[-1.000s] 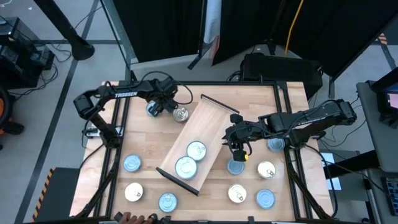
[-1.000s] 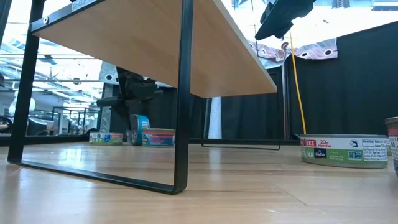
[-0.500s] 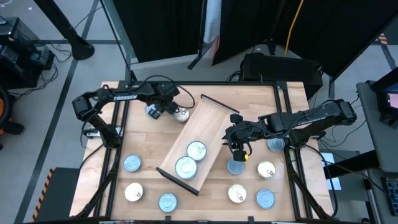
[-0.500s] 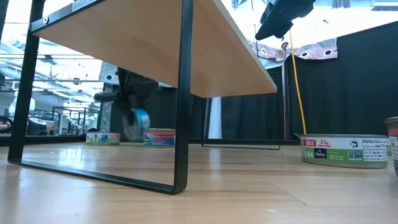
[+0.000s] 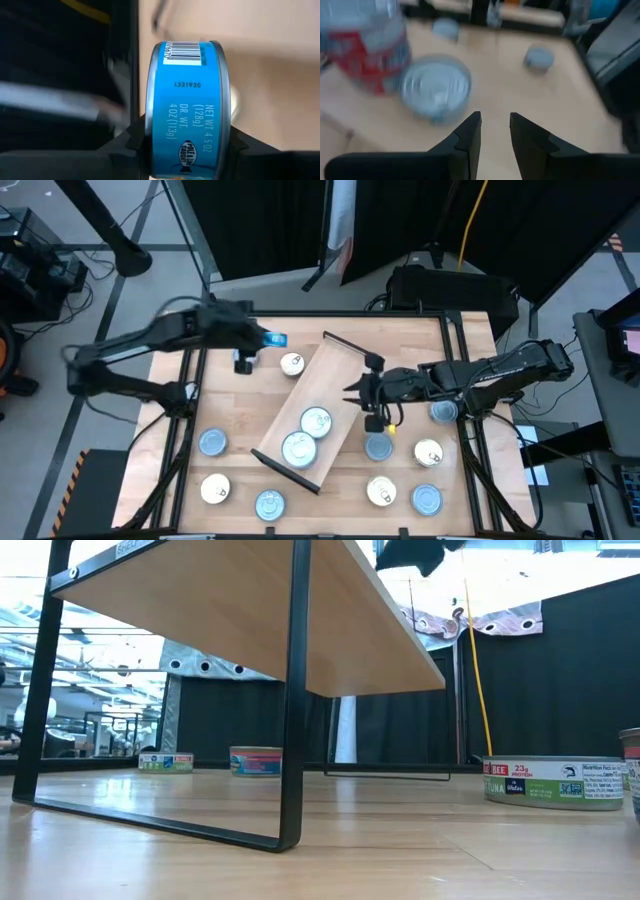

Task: Stack canned seafood by type on shelf
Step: Stack the light blue tuna can on top of the other light blue tuna can

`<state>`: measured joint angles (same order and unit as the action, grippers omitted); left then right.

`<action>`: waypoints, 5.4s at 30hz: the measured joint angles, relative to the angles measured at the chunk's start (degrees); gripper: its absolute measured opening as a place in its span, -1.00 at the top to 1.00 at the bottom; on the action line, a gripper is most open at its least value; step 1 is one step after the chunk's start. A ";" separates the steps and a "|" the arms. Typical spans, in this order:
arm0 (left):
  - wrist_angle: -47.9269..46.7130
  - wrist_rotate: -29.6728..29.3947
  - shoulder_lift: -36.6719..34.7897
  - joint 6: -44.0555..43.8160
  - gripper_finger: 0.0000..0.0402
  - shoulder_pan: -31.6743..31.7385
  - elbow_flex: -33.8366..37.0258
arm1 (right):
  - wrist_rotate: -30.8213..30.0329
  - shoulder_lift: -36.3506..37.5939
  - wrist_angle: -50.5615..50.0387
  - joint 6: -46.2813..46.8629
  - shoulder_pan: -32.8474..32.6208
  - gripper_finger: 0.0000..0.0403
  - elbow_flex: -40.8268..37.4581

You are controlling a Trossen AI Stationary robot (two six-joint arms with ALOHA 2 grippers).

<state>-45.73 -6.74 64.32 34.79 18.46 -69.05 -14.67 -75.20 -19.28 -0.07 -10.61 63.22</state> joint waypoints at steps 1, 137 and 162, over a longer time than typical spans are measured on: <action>1.15 2.15 -1.67 -2.62 0.33 -0.61 -0.38 | -0.43 0.00 2.68 -0.47 0.00 0.53 0.00; 19.73 24.33 -6.28 -44.35 -0.45 -5.86 -2.20 | -24.40 -11.47 38.87 -72.48 -13.66 0.31 -12.69; 19.67 24.33 -6.26 -42.84 -0.45 -5.86 -2.20 | -18.39 -12.26 40.69 -68.07 -12.24 -0.14 -12.03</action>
<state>-26.06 17.58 58.06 -8.05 12.60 -71.24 -33.06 -87.46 21.40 -68.15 -22.85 51.19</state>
